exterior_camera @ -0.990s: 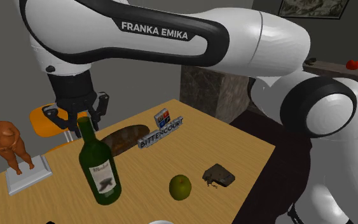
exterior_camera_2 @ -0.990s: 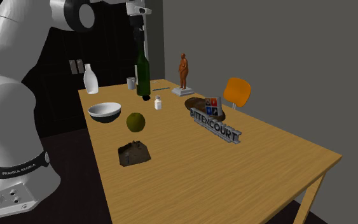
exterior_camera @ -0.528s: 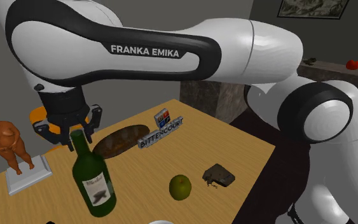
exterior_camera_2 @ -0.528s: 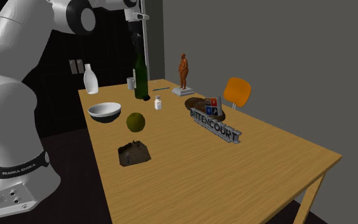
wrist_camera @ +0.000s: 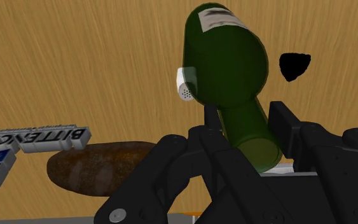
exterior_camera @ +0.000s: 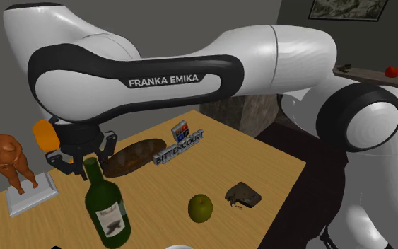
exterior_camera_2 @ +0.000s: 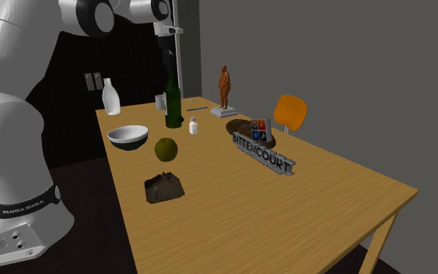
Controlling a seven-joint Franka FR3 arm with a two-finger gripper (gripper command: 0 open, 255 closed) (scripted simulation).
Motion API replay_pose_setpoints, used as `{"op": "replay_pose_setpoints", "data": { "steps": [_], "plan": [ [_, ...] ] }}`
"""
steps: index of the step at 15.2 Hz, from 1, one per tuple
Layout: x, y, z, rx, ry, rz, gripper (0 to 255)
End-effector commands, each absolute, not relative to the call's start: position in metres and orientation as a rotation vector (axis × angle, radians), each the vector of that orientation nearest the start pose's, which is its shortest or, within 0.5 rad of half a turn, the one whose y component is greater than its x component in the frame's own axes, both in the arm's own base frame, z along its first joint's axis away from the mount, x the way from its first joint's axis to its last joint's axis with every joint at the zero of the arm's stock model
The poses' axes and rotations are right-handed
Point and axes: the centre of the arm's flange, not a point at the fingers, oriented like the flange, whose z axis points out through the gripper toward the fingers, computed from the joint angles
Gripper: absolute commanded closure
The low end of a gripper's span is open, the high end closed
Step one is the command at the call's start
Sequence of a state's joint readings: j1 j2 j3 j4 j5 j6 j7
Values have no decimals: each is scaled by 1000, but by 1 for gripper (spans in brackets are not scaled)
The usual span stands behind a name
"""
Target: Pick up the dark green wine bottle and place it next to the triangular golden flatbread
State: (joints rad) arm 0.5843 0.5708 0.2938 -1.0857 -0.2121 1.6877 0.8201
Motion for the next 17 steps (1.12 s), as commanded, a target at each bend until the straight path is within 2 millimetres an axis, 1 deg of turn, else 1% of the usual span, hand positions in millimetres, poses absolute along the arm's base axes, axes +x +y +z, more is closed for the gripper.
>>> {"op": "replay_pose_setpoints", "data": {
  "steps": [1,6,14,15,17],
  "plan": [
    [518,499,500,-3137,-45,-119,255],
    [518,499,472,-3137,-45,-119,255],
    [518,499,472,-3137,-45,-119,255],
    [518,499,472,-3137,-45,-119,0],
    [518,499,472,-3137,-45,-119,0]
  ]
}}
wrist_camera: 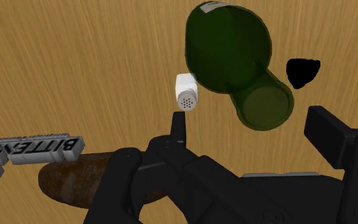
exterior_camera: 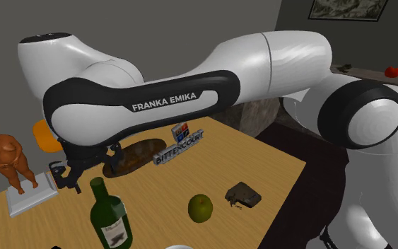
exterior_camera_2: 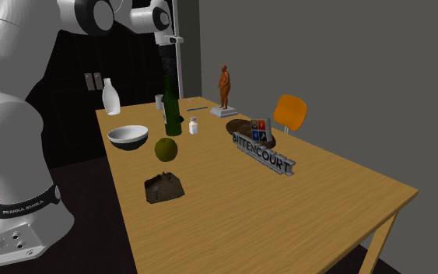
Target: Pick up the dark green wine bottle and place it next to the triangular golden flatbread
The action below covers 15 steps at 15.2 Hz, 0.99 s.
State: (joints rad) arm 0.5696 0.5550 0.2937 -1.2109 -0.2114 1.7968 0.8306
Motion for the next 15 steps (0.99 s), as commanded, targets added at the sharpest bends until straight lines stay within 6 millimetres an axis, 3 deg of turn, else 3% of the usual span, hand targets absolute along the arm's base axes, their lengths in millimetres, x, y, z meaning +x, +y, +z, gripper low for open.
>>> {"op": "replay_pose_setpoints", "data": {
  "steps": [1,3,7,15],
  "plan": [
    [518,499,472,-3137,-45,-119,0],
    [518,499,472,-3137,-45,-119,0],
    [514,499,522,-3137,-45,-119,0],
    [514,499,522,-3137,-45,-119,0]
  ]
}}
